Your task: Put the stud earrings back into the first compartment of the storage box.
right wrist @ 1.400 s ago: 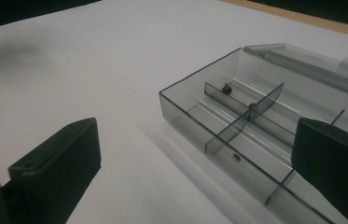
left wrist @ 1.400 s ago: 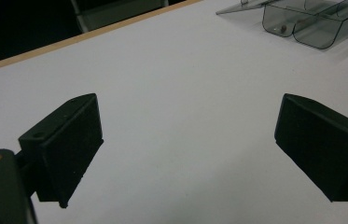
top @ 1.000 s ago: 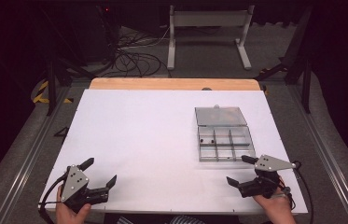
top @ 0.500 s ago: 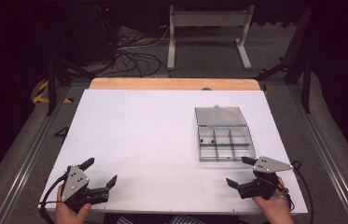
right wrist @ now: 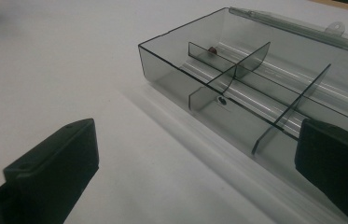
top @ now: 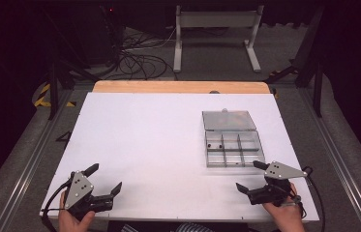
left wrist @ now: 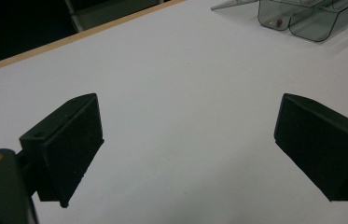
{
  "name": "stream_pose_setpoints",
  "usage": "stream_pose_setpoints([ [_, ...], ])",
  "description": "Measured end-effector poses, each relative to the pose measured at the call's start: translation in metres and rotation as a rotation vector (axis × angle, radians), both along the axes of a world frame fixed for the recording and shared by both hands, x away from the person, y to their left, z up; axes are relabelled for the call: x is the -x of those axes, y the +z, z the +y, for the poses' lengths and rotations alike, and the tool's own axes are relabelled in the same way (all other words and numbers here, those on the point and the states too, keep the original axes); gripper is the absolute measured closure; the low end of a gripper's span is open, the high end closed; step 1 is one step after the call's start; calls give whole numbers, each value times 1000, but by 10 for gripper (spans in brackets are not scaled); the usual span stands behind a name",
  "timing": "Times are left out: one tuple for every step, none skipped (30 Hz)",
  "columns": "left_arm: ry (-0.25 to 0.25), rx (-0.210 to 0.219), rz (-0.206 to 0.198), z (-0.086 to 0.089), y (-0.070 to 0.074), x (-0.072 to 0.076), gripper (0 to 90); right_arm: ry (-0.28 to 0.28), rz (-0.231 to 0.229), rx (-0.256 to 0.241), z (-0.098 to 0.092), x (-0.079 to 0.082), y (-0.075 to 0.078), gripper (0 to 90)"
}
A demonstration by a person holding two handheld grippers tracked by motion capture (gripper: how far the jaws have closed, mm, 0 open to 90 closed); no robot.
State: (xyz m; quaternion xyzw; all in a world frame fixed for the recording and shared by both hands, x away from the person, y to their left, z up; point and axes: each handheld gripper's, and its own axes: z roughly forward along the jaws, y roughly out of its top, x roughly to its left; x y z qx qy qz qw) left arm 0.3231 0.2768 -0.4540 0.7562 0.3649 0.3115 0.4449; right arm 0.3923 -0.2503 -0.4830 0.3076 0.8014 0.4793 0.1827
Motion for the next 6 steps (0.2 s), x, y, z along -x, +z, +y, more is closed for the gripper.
stream_pose_setpoints([
  [-1, 0, 0, 0, 0, 0, 83, 2, -1, 3, 0, 0, 0, 4],
  [-1, -3, -3, 0, 0, 0, 83, 5, 0, 9, 1, 0, 0, 4],
  [-3, -4, -4, 0, 0, 0, 83, 6, 1, 14, 1, 0, 0, 4],
  [-5, -3, -4, 0, 0, 0, 83, 7, -1, 20, 2, 0, 0, 4],
  [-3, -1, -6, 0, 0, 0, 83, 9, -4, 25, 2, 0, 1, 4],
  [-5, 0, -8, 0, 0, 0, 83, 10, -7, 28, 2, 0, 1, 4],
])
